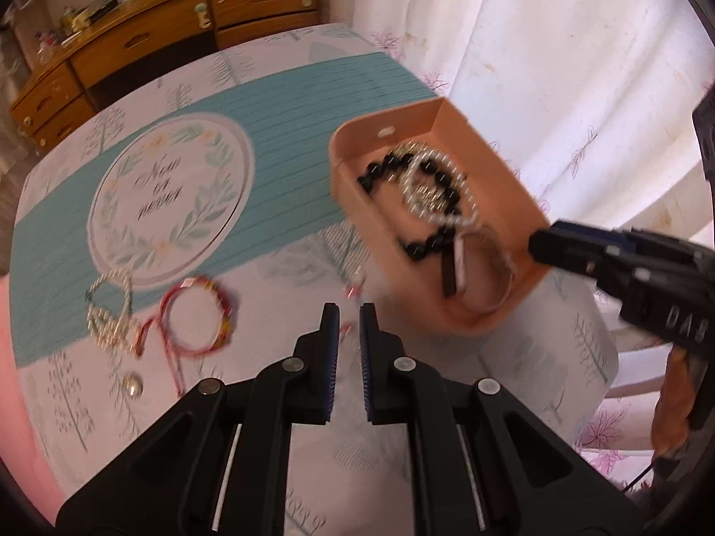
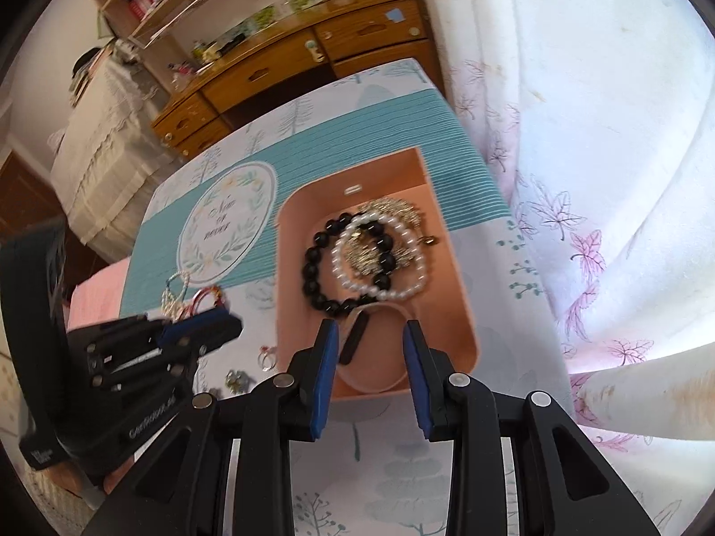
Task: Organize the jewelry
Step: 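Withdraw both tools from the box back over the table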
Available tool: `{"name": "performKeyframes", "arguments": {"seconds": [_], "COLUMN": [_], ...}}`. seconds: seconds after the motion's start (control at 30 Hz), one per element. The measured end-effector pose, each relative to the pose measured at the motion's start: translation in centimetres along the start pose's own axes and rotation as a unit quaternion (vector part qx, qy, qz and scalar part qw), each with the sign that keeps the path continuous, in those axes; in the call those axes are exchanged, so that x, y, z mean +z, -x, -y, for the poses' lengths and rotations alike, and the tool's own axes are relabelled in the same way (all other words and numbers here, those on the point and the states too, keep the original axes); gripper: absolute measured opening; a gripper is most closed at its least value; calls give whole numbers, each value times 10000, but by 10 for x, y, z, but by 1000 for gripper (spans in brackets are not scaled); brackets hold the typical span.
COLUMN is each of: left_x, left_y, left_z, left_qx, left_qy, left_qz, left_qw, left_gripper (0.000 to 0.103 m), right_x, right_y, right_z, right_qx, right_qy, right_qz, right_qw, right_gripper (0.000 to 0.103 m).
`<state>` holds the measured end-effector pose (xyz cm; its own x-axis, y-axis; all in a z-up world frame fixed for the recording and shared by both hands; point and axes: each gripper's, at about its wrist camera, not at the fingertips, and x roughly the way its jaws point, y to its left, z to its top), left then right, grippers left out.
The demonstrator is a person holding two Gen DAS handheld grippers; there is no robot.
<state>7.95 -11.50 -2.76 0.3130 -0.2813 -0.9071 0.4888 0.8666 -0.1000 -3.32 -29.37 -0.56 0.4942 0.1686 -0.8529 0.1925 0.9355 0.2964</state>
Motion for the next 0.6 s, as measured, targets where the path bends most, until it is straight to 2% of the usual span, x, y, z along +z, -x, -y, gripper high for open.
{"name": "performKeyframes", "arguments": {"seconds": [0.17, 0.33, 0.5, 0.6], "left_x": [-53, -97, -123, -129], "left_y": [10, 21, 30, 34], "left_z": [-40, -85, -127, -142], "left_qx": [297, 510, 576, 608], "left_qy": [424, 1103, 1775, 1976], "left_qz": [-73, -125, -109, -91], "left_qw": [9986, 9925, 9824, 9784], "left_gripper": [7, 7, 7, 7], "right_x": [-12, -18, -20, -20], "right_y": [-5, -14, -23, -30], "right_z": [-26, -57, -86, -104], "right_qx": [151, 302, 404, 461], "right_qy": [338, 667, 1021, 1235], "right_qz": [-114, -256, -363, -458], "right_qw": [9993, 9970, 9933, 9902], "right_gripper": [30, 30, 30, 30]}}
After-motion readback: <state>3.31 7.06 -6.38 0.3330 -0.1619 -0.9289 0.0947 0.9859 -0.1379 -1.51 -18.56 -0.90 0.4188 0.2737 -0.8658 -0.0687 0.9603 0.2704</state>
